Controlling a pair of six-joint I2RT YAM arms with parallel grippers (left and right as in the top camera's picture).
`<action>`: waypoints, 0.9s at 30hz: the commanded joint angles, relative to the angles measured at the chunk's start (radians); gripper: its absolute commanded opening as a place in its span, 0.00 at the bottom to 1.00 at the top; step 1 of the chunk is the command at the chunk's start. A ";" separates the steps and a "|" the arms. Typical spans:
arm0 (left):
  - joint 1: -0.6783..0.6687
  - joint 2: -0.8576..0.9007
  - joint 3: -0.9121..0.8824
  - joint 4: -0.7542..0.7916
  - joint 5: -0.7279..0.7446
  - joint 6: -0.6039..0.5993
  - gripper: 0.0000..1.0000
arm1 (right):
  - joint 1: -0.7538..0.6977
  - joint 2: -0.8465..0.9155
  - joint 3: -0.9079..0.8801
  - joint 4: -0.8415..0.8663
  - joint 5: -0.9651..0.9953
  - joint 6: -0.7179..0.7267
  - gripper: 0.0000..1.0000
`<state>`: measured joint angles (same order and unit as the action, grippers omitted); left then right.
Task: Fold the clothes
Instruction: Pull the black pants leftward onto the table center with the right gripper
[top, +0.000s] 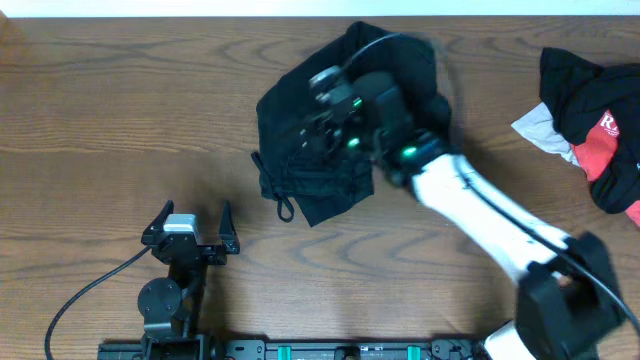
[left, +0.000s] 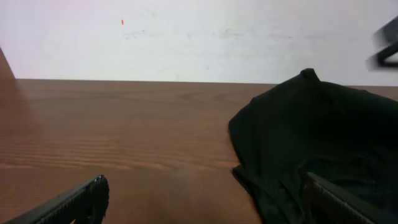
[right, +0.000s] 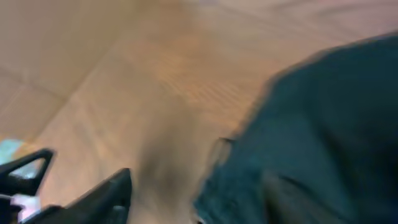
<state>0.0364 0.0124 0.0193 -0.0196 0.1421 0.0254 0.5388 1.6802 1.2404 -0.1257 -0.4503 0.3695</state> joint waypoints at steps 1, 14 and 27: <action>-0.002 -0.002 -0.015 -0.033 0.006 -0.004 0.98 | -0.111 -0.115 0.045 -0.112 0.138 -0.034 0.73; -0.002 -0.002 -0.015 -0.033 0.006 -0.004 0.98 | -0.470 -0.165 0.013 -0.537 0.106 -0.034 0.99; -0.003 -0.002 -0.014 0.056 0.461 -0.074 0.98 | -0.488 -0.134 -0.089 -0.563 0.148 -0.031 0.99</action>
<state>0.0364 0.0124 0.0185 0.0174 0.3424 -0.0135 0.0555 1.5463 1.1542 -0.6926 -0.3264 0.3470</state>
